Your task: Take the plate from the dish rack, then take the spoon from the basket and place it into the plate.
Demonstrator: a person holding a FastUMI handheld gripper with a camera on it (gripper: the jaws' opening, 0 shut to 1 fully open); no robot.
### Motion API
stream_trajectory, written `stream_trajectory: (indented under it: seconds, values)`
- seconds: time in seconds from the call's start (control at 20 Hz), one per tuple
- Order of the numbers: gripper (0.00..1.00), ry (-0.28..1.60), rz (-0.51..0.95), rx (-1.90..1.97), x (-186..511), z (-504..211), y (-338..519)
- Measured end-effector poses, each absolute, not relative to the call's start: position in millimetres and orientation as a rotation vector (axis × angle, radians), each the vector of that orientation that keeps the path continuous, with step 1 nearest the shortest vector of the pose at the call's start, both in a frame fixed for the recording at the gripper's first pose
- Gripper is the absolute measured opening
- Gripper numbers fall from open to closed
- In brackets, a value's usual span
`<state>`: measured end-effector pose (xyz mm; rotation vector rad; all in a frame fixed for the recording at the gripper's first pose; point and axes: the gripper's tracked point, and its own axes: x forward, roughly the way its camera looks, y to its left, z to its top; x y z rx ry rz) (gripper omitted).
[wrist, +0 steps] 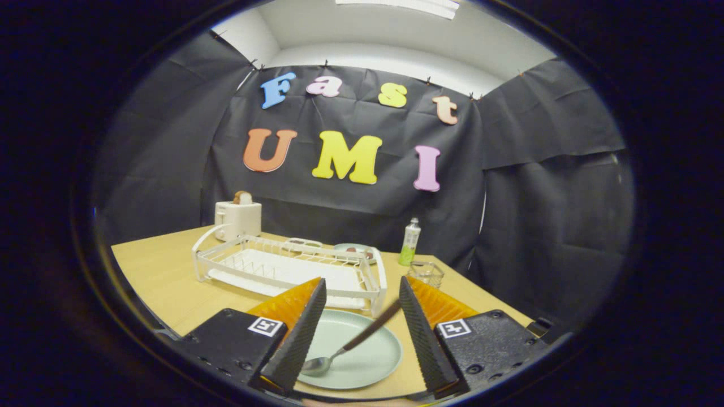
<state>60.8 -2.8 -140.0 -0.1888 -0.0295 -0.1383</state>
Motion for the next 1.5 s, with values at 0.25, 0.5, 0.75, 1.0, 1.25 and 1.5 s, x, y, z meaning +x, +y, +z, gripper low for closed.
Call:
stream_trajectory:
  seconds: [0.25,0.5,0.75,1.0,1.25,1.5]
  values:
    - [1.0,-0.002,-0.1,-0.119,41,-131,-5]
    - [1.0,0.029,-0.082,-0.025,22,-108,-19]
    - [1.0,0.017,-0.084,0.041,-6,-70,-40]
    - [1.0,0.025,-0.031,0.075,-22,-30,-35]
    - [1.0,0.009,-0.043,0.022,-11,13,-42]
    - [1.0,0.022,-0.013,0.029,-9,31,-29]
